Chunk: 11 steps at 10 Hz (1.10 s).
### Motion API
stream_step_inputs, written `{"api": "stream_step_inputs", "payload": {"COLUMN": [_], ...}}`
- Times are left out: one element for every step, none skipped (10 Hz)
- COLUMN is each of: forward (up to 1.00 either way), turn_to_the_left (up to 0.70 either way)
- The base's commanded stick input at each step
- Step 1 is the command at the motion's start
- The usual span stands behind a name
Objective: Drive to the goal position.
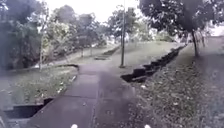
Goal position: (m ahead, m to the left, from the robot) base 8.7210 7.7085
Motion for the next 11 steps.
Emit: {"api": "stream_step_inputs", "payload": {"forward": [0.7, 0.7, 0.7, 0.7, 0.7, 0.7, 0.7, 0.7, 0.7, 0.7, 0.7], "turn_to_the_left": [0.0, 0.0, 0.0, 0.03, 0.22, 0.35, 0.35, 0.35, 0.35, 0.35, 0.35]}}
